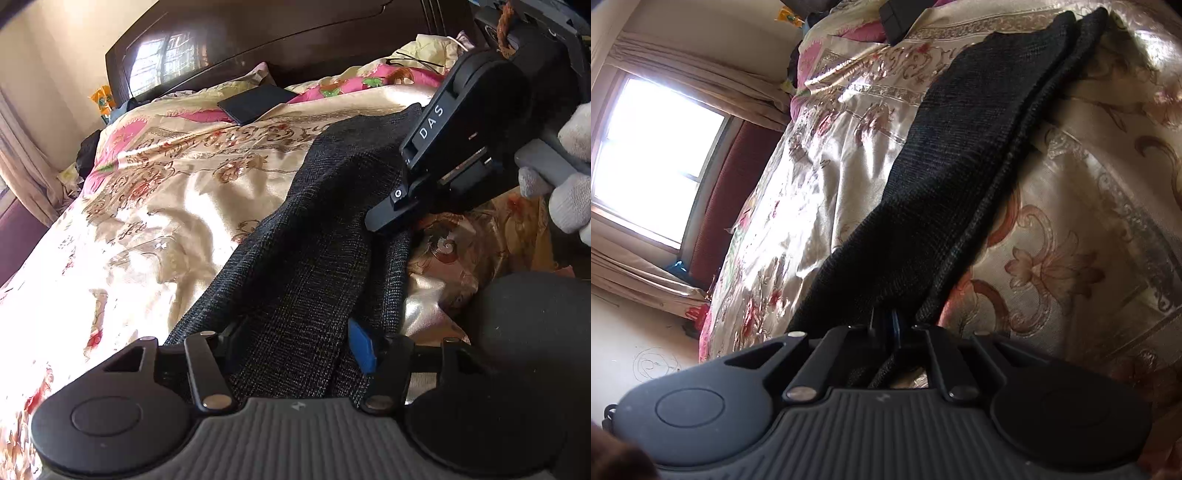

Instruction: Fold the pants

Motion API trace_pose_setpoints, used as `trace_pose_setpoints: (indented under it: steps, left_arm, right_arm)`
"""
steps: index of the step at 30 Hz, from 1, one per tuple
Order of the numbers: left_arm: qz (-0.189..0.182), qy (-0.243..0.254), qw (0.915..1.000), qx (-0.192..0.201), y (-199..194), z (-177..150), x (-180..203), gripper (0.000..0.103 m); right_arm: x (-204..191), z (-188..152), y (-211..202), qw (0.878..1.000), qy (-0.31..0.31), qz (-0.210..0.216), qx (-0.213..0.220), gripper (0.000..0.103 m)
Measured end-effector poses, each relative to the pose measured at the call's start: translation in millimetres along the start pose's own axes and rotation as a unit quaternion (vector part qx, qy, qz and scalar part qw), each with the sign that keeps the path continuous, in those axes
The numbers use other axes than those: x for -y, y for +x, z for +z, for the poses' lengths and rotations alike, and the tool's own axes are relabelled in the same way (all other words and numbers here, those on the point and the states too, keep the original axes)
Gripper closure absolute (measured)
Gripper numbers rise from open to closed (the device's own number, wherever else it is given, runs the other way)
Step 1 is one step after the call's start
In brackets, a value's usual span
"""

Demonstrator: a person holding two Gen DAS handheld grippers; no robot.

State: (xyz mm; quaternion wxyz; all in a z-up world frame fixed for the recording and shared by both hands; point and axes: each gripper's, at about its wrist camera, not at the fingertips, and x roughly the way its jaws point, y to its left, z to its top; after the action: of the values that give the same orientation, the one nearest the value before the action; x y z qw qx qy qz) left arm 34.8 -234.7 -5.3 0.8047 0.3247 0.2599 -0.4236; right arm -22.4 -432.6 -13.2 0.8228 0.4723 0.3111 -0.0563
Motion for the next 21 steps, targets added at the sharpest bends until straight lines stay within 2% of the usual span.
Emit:
trace_pose_setpoints:
  steps: [6, 10, 14, 18, 21]
  left_arm:
    - [-0.004, -0.024, 0.9997, 0.011, -6, 1, -6, 0.034]
    - [-0.002, -0.025, 0.9996, 0.016, -7, 2, -10, 0.035]
    - [-0.003, -0.041, 0.9990, 0.017, -3, 5, -17, 0.035]
    - [-0.003, -0.047, 0.9987, 0.021, -4, 5, -20, 0.035]
    - [-0.002, -0.055, 0.9981, 0.025, -5, 5, -23, 0.035]
  right_arm:
    - [4, 2, 3, 0.998, 0.051, 0.047, 0.013, 0.076]
    - [0, 2, -5, 0.997, 0.052, 0.055, 0.010, 0.075]
    - [-3, 1, 1, 0.999, 0.036, 0.019, -0.004, 0.077]
    - [-9, 1, 2, 1.000, 0.021, 0.001, -0.017, 0.078]
    - [-12, 1, 8, 0.999, 0.018, -0.011, -0.024, 0.073]
